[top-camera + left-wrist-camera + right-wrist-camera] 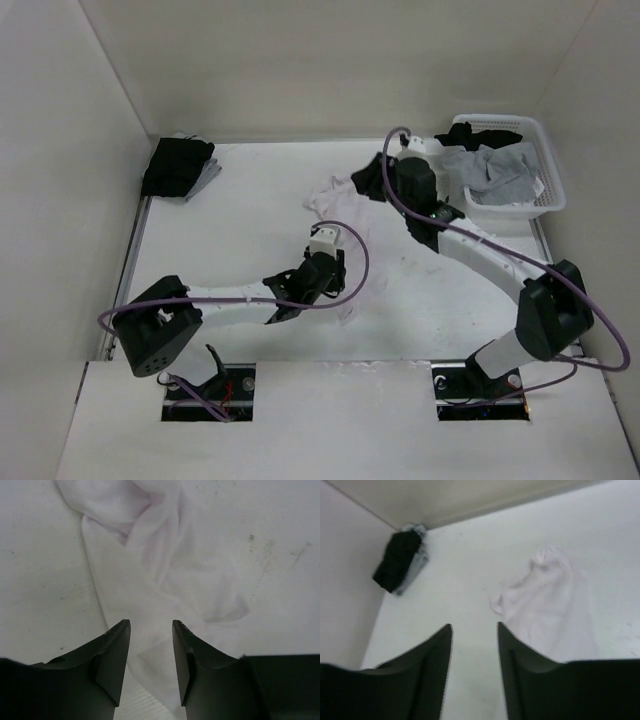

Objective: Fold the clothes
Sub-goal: Flatten the tank top out

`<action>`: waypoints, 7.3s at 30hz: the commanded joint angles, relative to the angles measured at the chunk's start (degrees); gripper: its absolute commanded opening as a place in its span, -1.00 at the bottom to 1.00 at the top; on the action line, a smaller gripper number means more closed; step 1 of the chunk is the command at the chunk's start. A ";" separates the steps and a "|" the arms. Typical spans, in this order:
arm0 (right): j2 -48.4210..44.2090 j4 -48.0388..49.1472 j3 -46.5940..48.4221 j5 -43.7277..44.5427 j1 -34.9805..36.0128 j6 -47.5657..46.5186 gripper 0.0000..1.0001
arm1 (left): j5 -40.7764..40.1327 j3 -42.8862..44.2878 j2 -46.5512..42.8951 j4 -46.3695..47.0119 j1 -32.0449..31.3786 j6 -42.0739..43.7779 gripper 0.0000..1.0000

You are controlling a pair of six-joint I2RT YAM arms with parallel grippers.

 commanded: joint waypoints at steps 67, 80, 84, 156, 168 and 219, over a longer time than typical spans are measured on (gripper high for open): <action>-9.50 -4.00 -28.12 9.16 -4.12 2.69 0.00 | 16.25 -26.07 -32.35 2.11 27.51 -19.69 -0.90; 0.42 -16.22 -16.71 16.44 23.10 0.76 -0.62 | 15.37 -28.71 -33.06 4.31 26.19 -19.87 -0.89; 4.91 -17.45 -14.69 18.57 25.66 1.91 -0.44 | 15.55 -29.15 -32.88 5.10 25.93 -19.69 -0.89; -43.00 -7.79 12.21 48.47 42.55 -40.45 -1.00 | -4.40 25.42 -45.55 -4.40 21.71 2.89 -0.93; -11.12 -12.97 20.62 4.00 -8.07 -14.18 -1.00 | -0.29 31.47 -14.72 0.80 36.28 -1.40 -0.93; -38.35 -32.04 28.97 22.17 17.93 -25.50 -1.00 | -16.36 35.34 -38.08 5.01 6.94 26.53 -0.98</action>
